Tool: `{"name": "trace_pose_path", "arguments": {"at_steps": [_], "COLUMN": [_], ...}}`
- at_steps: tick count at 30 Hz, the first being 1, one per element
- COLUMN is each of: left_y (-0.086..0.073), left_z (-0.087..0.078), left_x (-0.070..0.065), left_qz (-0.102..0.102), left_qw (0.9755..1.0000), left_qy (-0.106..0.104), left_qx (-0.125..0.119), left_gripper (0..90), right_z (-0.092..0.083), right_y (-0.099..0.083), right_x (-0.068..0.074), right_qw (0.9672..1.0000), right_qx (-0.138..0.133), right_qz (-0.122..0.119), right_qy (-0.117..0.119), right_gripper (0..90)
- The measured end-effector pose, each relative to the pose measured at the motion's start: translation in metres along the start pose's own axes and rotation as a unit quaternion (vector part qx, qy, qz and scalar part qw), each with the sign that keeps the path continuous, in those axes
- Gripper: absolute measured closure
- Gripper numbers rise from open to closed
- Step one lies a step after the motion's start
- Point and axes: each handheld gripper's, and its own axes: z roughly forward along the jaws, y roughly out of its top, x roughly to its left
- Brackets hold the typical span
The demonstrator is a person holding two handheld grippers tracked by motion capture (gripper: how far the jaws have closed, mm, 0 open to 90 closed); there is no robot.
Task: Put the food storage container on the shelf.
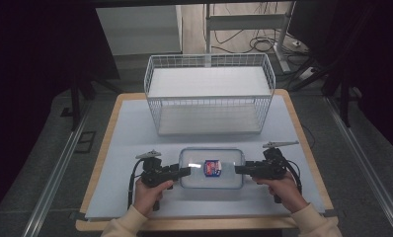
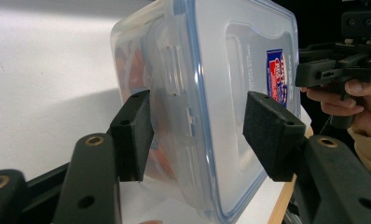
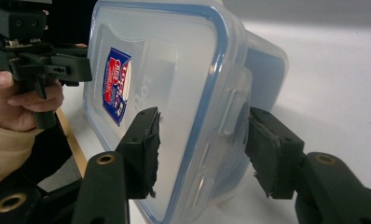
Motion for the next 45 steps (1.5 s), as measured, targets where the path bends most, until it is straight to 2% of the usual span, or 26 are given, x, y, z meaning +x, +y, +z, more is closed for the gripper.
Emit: {"name": "trace_pose_path", "arguments": {"at_steps": [4,8,16,22,29,37,45], "left_y": [-0.001,-0.002,-0.004,-0.003,-0.003,-0.001,0.010], "left_z": [-0.001,-0.002,-0.003,-0.004,-0.004,-0.002,-0.007], "left_x": [0.000,-0.002,-0.003,-0.002,-0.005,-0.008,-0.013], "left_qz": [0.003,0.002,0.002,-0.005,-0.001,0.000,0.009], "left_qw": [1.0000,1.0000,1.0000,0.9999,0.9999,0.9999,0.9996], "left_qy": [0.000,-0.001,-0.002,-0.006,-0.002,0.000,0.001], "left_qx": [-0.003,-0.006,-0.009,-0.011,-0.011,-0.015,-0.025], "left_gripper": [44.3,45.1,45.9,47.4,47.2,47.3,47.3], "right_z": [-0.001,-0.003,-0.004,-0.006,-0.008,-0.011,-0.015], "right_y": [-0.002,-0.006,-0.009,-0.011,-0.012,-0.011,-0.002], "right_x": [0.001,-0.002,-0.002,-0.002,-0.002,-0.002,0.003], "right_qw": [1.0000,0.9998,0.9995,0.9992,0.9988,0.9987,0.9985], "right_qx": [-0.004,-0.014,-0.024,-0.030,-0.031,-0.038,-0.049], "right_qz": [-0.004,0.003,0.005,0.018,0.029,0.025,0.012], "right_qy": [0.000,0.015,0.019,0.022,0.025,0.022,0.020], "right_gripper": [47.3,49.4,50.3,51.3,52.2,52.1,52.1]}}
